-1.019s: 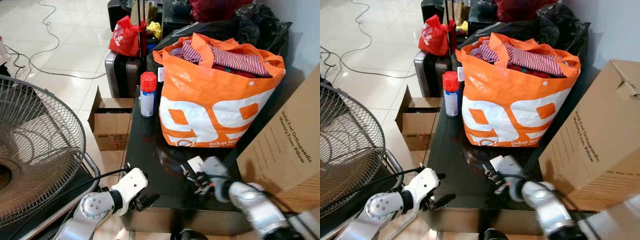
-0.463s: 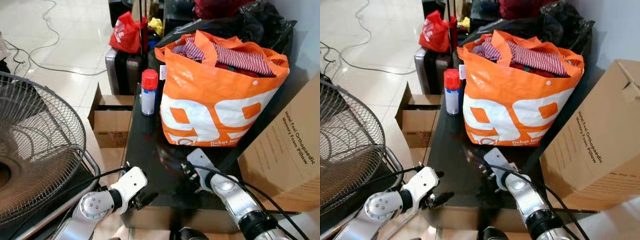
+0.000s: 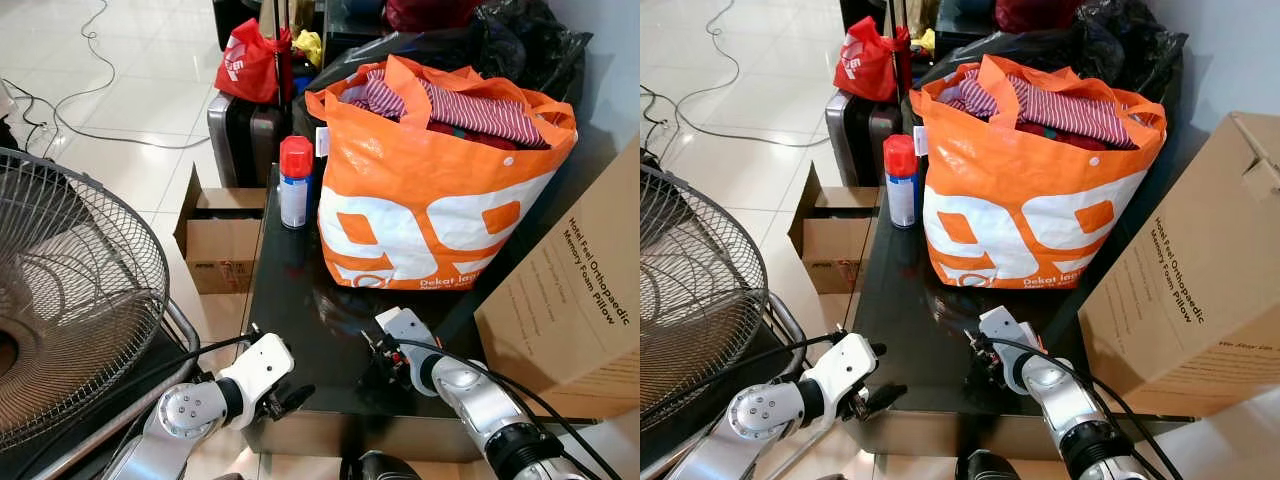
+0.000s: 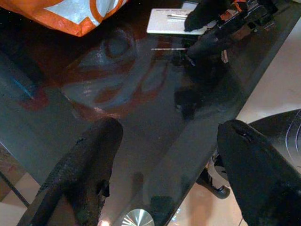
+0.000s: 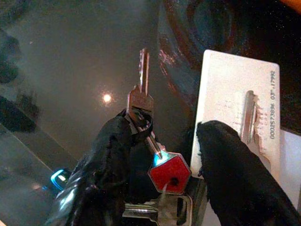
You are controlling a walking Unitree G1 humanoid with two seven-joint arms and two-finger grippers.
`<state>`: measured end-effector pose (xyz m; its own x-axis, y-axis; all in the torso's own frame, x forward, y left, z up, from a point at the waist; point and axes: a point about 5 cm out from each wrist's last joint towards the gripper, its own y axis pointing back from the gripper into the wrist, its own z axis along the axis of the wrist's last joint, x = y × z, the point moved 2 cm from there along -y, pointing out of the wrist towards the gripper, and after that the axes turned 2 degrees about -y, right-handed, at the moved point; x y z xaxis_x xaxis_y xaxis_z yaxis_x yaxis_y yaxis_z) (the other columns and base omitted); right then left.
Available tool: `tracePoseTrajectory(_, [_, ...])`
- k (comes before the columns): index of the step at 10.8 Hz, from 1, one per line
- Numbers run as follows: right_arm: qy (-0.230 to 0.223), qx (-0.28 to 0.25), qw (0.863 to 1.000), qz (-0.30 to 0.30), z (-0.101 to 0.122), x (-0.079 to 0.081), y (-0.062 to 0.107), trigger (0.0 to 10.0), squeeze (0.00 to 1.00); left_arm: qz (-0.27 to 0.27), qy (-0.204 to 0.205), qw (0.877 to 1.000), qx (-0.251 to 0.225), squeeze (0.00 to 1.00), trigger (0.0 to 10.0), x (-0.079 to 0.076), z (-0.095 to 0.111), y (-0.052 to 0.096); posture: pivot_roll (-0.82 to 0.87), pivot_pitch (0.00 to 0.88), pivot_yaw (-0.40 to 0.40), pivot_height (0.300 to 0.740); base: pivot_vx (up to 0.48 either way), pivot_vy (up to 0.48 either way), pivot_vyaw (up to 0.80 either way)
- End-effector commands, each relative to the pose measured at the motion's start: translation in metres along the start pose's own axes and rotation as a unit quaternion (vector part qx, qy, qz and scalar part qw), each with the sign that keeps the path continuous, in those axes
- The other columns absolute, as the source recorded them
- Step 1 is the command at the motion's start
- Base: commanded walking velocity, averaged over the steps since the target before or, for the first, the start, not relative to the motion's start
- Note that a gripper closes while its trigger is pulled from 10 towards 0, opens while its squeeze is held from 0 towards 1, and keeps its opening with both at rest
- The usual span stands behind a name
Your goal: Hang keys on a hook
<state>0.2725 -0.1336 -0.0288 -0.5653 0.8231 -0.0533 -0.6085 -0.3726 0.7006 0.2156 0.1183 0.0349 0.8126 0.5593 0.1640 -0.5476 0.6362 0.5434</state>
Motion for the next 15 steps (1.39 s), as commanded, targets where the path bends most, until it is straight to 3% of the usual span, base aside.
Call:
tracePoseTrajectory(1, [-0.008,-0.003,1.000,0.000,0.003,-0.002,0.000,10.0,0.00,-0.004,-0.003,1.000,-0.003,0.00,10.0,-0.002,0.003,0.001,-0.03,0.107,-0.060,0.740,0.000,0.000,0.00])
tracePoseTrajectory(2, [-0.016,-0.007,1.000,0.007,0.005,-0.001,-0.001,9.6,0.00,-0.004,-0.003,1.000,-0.002,0.00,10.0,-0.002,0.003,0.001,-0.03,0.107,-0.061,0.740,0.000,0.000,0.00])
tracePoseTrajectory(3, [-0.018,-0.010,1.000,0.012,0.007,0.000,-0.001,6.9,0.00,-0.003,-0.003,1.000,-0.001,0.00,10.0,-0.002,0.002,0.002,-0.03,0.106,-0.062,0.740,0.000,0.000,0.00])
tracePoseTrajectory(4, [-0.015,-0.011,1.000,0.016,0.008,0.003,-0.002,2.7,0.00,-0.003,-0.003,1.000,-0.001,0.00,10.0,-0.001,0.002,0.002,-0.03,0.106,-0.062,0.740,0.000,0.000,0.00])
tracePoseTrajectory(5, [-0.013,-0.014,1.000,0.019,0.008,0.005,-0.003,0.0,0.00,-0.003,-0.004,1.000,-0.001,0.00,10.0,-0.001,0.002,0.002,-0.03,0.106,-0.062,0.740,0.000,0.000,0.00])
tracePoseTrajectory(15, [0.014,-0.010,1.000,0.021,0.006,0.010,-0.005,0.0,0.00,-0.004,-0.006,1.000,-0.002,0.00,10.0,-0.001,0.005,-0.001,-0.02,0.103,-0.066,0.740,0.000,0.000,0.00])
